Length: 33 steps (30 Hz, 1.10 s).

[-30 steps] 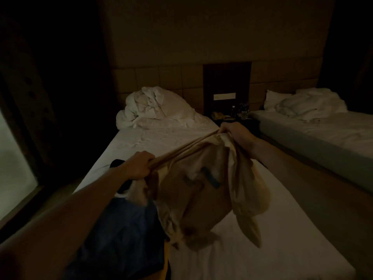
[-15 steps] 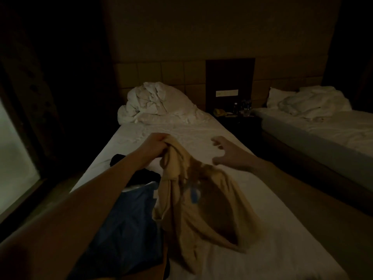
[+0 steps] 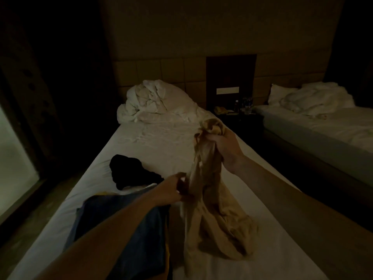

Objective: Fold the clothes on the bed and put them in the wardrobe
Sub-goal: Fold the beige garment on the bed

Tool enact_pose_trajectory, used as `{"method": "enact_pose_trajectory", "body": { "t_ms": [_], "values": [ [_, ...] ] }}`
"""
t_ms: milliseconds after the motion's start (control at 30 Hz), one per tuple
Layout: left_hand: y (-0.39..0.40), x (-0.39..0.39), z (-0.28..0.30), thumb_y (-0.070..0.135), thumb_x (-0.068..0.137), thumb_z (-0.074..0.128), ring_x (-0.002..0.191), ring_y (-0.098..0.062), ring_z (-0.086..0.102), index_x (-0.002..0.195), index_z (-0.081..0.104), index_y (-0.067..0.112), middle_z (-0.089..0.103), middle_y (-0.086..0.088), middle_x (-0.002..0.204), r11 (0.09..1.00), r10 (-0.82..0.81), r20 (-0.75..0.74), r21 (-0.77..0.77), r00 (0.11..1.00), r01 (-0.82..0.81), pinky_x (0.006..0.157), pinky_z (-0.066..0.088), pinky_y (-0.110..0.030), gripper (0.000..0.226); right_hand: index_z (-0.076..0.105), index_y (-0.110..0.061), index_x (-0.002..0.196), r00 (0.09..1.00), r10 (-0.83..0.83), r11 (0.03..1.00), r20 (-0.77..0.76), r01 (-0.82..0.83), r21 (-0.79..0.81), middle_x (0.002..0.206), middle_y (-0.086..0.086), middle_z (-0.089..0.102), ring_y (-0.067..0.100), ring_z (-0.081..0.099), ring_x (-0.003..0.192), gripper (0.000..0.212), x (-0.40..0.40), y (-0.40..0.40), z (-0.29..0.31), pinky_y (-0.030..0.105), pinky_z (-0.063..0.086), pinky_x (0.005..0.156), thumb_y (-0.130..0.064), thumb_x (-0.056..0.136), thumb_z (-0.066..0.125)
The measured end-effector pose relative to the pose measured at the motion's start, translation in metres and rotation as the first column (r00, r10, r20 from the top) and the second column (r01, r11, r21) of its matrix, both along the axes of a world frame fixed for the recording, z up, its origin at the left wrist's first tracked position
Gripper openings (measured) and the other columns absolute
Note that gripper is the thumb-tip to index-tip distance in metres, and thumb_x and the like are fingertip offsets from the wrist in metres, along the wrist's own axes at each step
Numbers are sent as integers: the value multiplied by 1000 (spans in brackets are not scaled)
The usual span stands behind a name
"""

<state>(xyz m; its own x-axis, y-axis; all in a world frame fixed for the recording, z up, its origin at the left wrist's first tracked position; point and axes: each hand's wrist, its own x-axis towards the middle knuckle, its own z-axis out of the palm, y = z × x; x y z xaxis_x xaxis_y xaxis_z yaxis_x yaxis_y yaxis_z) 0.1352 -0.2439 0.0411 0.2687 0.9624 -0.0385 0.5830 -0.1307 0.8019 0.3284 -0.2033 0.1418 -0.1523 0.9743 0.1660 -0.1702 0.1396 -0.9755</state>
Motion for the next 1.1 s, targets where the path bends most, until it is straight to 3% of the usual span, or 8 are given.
{"method": "enact_pose_trajectory", "body": {
  "t_ms": [133,333,400,500,700,867,967,1100],
  "values": [
    [3,-26,6,34,73,76,53,0,43,63,48,13,44,11,56,984,129,-149,142,980,-108,58,35,-24,37,68,-14,99,987,65,994,-144,-77,-79,85,4,74,19,72,77,18,30,0,6,31,56,67,-4,93,54],
    [0,-47,49,14,91,65,68,-8,61,86,64,-2,64,-6,77,881,368,228,224,901,-417,64,51,-18,17,73,-10,82,969,194,952,-154,-223,-210,87,12,69,28,65,78,39,85,6,1,38,47,82,-46,75,61],
    [-1,-46,62,20,93,62,73,-10,61,91,66,-1,67,-9,84,811,419,228,342,879,-475,66,49,-16,21,74,-13,77,965,258,943,44,-241,-232,85,11,71,26,69,77,56,90,6,2,43,51,83,-66,61,72],
    [-5,-42,79,24,92,64,76,-13,61,95,68,-1,69,-13,88,741,443,208,463,872,-486,67,45,-16,25,66,-11,82,798,193,981,571,-159,-111,90,9,67,20,65,81,37,86,2,4,36,54,72,-42,70,83],
    [-25,-33,103,31,85,72,52,-6,48,65,61,0,55,-5,57,657,497,109,601,861,-455,56,39,-10,38,60,-8,105,584,-180,959,791,-75,274,104,11,63,28,62,95,14,77,0,7,45,52,81,-20,99,55],
    [-51,-23,119,1,89,60,55,2,52,59,49,22,51,9,57,715,465,-107,631,879,-301,55,37,-7,38,49,-15,85,683,-428,862,592,112,494,80,9,56,27,55,67,24,83,-21,26,44,44,59,-19,106,36],
    [-64,-20,136,-6,89,49,66,-7,55,67,55,20,58,6,67,689,507,-60,627,860,-363,57,38,-11,35,49,-18,95,700,-499,792,511,130,596,76,5,56,21,52,60,20,91,-41,46,35,38,50,-21,106,33],
    [-84,-2,167,3,91,53,73,-13,58,88,65,8,62,0,77,567,550,129,668,825,-482,61,42,-19,13,53,-16,99,696,-571,701,435,136,701,80,5,62,26,61,68,15,108,-68,76,47,51,58,-16,105,39]
  ]
}}
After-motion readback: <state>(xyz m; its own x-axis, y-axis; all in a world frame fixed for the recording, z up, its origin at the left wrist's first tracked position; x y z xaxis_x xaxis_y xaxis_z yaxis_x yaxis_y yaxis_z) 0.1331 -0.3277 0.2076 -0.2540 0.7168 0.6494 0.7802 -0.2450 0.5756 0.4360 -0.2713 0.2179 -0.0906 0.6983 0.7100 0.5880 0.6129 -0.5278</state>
